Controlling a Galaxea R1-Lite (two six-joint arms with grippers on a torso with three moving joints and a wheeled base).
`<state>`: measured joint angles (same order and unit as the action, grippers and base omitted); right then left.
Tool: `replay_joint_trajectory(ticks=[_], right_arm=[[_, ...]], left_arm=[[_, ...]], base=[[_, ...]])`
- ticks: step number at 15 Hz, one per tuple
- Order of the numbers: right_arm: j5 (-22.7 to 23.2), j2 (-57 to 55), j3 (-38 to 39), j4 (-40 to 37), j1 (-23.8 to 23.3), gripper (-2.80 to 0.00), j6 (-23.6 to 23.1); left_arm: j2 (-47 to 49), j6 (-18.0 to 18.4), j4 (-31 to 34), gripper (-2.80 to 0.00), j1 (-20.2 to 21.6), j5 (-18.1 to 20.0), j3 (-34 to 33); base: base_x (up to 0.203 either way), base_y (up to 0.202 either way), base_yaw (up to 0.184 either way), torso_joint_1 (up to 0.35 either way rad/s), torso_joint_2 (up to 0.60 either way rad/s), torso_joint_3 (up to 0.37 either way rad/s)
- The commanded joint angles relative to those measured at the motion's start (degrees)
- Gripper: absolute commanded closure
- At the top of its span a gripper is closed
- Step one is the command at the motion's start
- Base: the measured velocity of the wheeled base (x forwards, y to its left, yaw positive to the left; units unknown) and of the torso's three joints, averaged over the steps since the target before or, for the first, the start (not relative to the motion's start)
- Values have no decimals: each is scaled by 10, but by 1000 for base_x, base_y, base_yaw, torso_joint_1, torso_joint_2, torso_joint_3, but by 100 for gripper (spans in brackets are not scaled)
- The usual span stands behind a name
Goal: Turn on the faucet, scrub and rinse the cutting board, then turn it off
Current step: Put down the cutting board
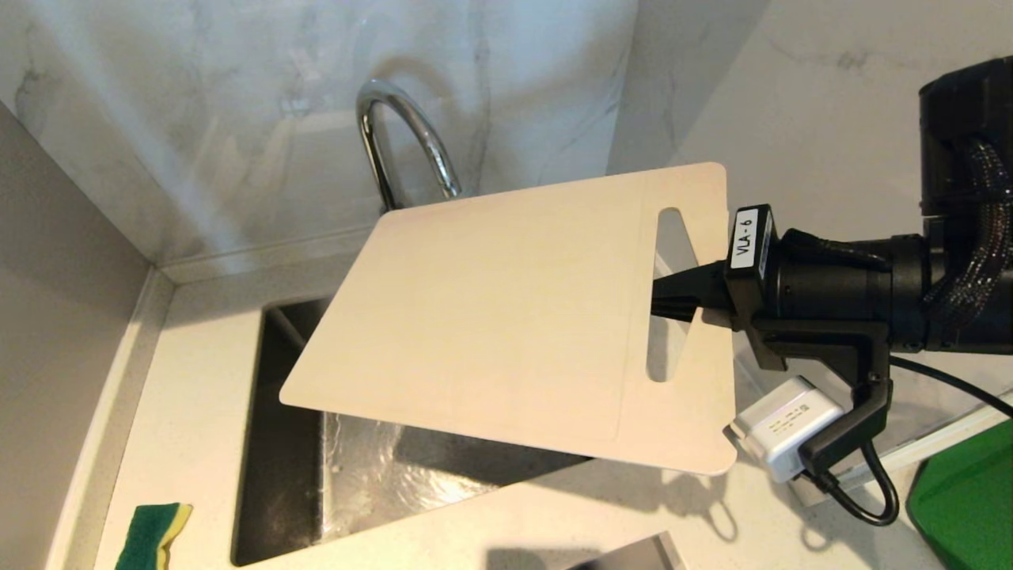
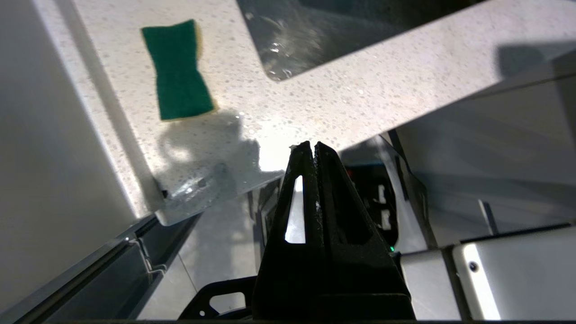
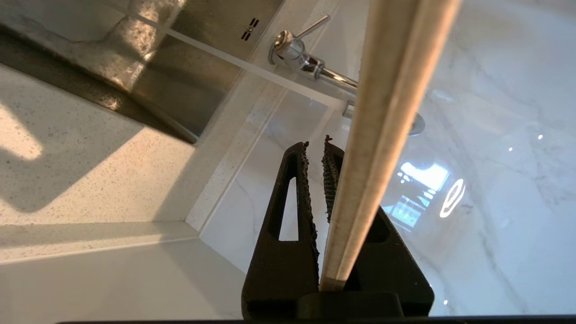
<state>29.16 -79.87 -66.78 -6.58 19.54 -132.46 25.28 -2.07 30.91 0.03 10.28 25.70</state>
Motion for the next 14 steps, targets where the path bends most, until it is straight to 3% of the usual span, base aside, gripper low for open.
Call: replay_joint_trajectory(ticks=[1,4,7,8,11,14], right_arm=[[1,4,7,0,0,0,-8],[1,12,15,0,-6,0,-8],[1,17,19,0,-7,0,-8],[1,19,22,0,-10,0,-8],[1,20,25,0,-12,0,-7],[1,19,26,0,-13,0,-8]], left_arm=[[-85,12,2,0,35,-2,-31],[-92,20,-55,0,46,-7,-73],[-88,63,-81,0,43,64,-80],[-77,66,-82,0,41,70,-81],[-74,66,-89,0,-8,70,-86],[-125,65,-89,0,-11,59,-109]], base=[[0,0,0,0,0,0],[0,0,0,0,0,0],[0,0,0,0,0,0],[0,0,0,0,0,0],[0,0,0,0,0,0],[0,0,0,0,0,0]])
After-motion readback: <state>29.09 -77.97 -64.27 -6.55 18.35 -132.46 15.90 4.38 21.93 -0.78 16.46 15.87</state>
